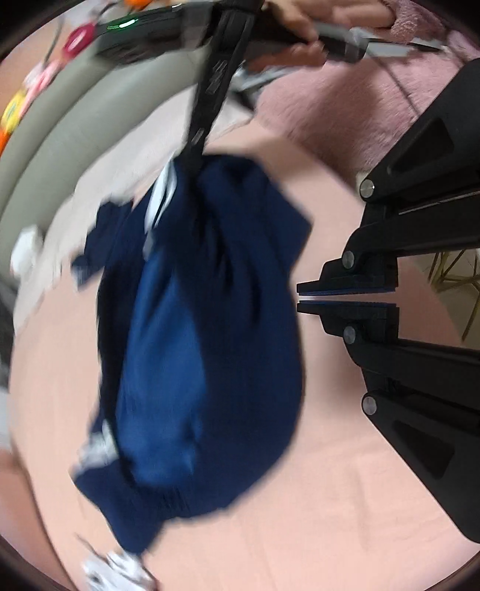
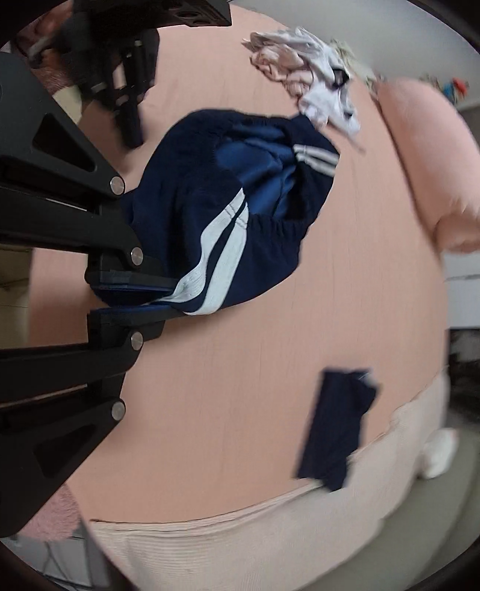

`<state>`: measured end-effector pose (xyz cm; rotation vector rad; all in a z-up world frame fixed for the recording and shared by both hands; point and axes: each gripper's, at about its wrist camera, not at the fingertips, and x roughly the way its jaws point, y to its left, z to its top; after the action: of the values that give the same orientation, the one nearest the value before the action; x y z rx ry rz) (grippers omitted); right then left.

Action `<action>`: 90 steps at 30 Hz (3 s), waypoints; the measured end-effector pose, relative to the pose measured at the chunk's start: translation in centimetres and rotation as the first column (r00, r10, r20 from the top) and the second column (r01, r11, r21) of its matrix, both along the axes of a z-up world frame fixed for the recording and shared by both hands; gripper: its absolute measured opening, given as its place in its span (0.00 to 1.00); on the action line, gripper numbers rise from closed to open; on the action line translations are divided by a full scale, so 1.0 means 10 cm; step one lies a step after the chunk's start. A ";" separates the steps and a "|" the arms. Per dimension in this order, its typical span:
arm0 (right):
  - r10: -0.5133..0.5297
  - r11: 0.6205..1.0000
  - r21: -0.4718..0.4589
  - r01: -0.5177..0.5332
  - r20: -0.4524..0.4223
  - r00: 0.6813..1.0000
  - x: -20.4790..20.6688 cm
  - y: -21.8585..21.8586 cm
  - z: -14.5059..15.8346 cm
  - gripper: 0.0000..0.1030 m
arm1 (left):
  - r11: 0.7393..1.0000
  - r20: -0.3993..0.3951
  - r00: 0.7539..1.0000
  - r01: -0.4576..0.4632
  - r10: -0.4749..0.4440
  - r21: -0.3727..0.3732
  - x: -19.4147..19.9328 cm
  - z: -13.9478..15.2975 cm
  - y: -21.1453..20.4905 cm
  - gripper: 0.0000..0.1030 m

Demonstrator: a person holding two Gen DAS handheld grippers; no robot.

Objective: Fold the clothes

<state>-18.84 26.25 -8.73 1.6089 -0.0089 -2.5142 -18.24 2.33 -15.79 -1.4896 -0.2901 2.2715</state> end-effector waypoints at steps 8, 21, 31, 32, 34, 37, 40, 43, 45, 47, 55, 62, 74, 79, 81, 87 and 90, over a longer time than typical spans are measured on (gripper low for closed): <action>-0.118 0.990 -0.095 0.105 -0.139 0.983 -0.22 -0.13 0.13 0.42 | 0.936 -0.091 0.933 -0.352 0.348 -0.026 -0.42 0.21 -0.63 0.46; 0.004 1.000 -0.010 -0.003 0.045 0.999 -0.72 -0.45 -0.72 0.54 | 0.899 -0.027 0.923 -0.381 0.384 -0.216 -0.88 -0.03 -0.54 0.23; 0.079 0.994 0.073 -0.079 0.000 0.997 -0.18 -0.23 -0.43 0.31 | 0.940 0.009 0.959 -0.275 0.282 -0.202 0.13 0.44 -0.51 0.07; 0.078 0.994 0.071 -0.078 0.001 0.997 -0.14 -0.21 -0.39 0.31 | 0.945 0.017 0.963 -0.262 0.270 -0.198 0.24 0.49 -0.53 0.07; 0.089 0.996 0.033 -0.088 -0.010 0.996 -0.03 -0.16 -0.26 0.31 | 0.951 0.033 0.966 -0.247 0.257 -0.183 0.32 0.50 -0.47 0.10; 0.108 0.994 -0.022 -0.108 0.004 0.994 0.13 -0.10 -0.15 0.31 | 0.948 0.022 0.966 -0.250 0.259 -0.198 0.29 0.49 -0.43 0.13; 0.063 0.988 -0.144 -0.059 0.025 0.998 0.11 -0.04 -0.15 0.33 | 0.939 -0.054 0.965 -0.261 0.256 -0.224 0.11 0.58 -0.43 0.17; 0.000 0.987 -0.162 0.005 0.031 1.000 0.05 0.01 -0.20 0.35 | 0.949 -0.110 0.973 -0.224 0.204 -0.220 -0.11 0.65 -0.31 0.44; -0.019 0.987 -0.157 0.028 0.062 0.998 0.03 -0.06 -0.30 0.39 | 0.953 -0.094 0.981 -0.189 0.171 -0.239 -0.28 0.54 -0.22 0.47; -0.009 0.988 -0.153 0.024 0.098 0.995 0.03 -0.17 -0.44 0.41 | 0.948 -0.062 0.985 -0.172 0.161 -0.267 -0.37 0.36 -0.18 0.42; 0.043 0.999 -0.036 -0.041 0.051 0.998 0.34 -0.30 -0.53 0.39 | 0.919 0.022 0.973 -0.208 0.229 -0.335 -0.08 0.08 -0.49 0.04; 0.022 0.984 -0.179 -0.006 0.087 0.996 0.48 -0.11 -0.30 0.40 | 0.949 -0.014 0.984 -0.177 0.180 -0.260 0.23 0.33 -0.60 0.05; 0.026 0.992 -0.128 -0.013 0.098 0.995 0.42 -0.29 -0.56 0.44 | 0.927 -0.042 0.996 -0.084 0.073 -0.366 -0.15 0.01 -0.17 0.17; 0.032 0.998 -0.056 -0.029 0.045 0.998 0.45 -0.31 -0.49 0.33 | 0.931 -0.077 0.974 -0.227 0.214 -0.285 0.17 0.27 -0.57 0.06; 0.050 0.997 -0.063 -0.047 0.039 0.998 0.44 -0.33 -0.44 0.32 | 0.927 -0.084 0.967 -0.256 0.242 -0.274 0.30 0.36 -0.59 0.06; 0.127 0.991 -0.039 -0.125 0.043 0.991 0.51 -0.53 -0.39 0.40 | 0.923 -0.041 0.948 -0.318 0.317 -0.216 0.84 0.42 -0.78 0.06; 0.147 0.989 0.014 -0.147 0.034 0.989 0.54 -0.62 -0.45 0.44 | 0.929 -0.008 0.945 -0.323 0.327 -0.184 0.98 0.47 -0.74 0.06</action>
<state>-13.42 20.08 -13.26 1.5952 0.1227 -2.3829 -8.43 -5.08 -11.06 -1.6642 -0.3674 2.6032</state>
